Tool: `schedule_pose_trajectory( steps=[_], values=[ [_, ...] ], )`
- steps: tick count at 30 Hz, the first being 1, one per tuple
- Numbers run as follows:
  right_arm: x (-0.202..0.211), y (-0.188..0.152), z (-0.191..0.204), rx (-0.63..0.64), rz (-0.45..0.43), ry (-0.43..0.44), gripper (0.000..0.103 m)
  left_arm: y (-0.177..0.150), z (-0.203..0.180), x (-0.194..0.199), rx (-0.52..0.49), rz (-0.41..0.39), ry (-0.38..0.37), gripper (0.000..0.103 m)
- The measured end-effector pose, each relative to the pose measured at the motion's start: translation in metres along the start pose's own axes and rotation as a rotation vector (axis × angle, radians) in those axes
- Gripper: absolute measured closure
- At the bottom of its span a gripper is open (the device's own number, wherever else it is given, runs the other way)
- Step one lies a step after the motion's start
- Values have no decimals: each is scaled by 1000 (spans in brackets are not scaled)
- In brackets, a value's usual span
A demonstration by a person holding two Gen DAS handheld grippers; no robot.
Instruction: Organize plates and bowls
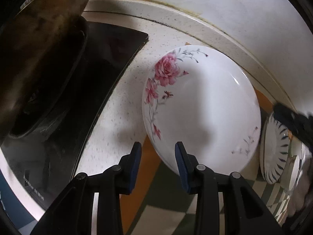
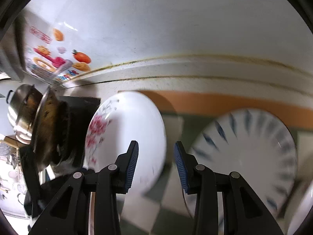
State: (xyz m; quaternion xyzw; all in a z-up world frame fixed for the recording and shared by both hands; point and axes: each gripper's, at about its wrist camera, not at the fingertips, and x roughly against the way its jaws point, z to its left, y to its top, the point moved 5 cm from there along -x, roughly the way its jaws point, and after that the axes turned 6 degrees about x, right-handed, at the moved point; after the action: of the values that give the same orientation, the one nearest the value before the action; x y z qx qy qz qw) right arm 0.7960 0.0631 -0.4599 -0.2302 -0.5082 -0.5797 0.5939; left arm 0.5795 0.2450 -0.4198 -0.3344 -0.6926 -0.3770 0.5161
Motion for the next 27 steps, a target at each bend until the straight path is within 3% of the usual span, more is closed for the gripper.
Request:
schedule_pose_trajectory(
  steps=[4,6,8,11,16,27],
  values=[
    [-38,23,-1,43,36,-22,65,9,0,-14,7,17,-32,70],
    [-51,25,-5,47,61,-27,75,11,-3,-18,-2,9,-25,73],
    [-67,29,-10,19,87,6,81,13,-3,-23,-2,8,-21,73],
    [-72,34,-15,11,77,59,81,16,-1,-27,4,2,-26,77],
    [-66,26,-11,55,59,50,84,16,5,-27,14,-25,-35,77],
    [-14,-20,-24,-33,9,76,91,1,-11,-3,-57,-30,-95,77]
  ],
)
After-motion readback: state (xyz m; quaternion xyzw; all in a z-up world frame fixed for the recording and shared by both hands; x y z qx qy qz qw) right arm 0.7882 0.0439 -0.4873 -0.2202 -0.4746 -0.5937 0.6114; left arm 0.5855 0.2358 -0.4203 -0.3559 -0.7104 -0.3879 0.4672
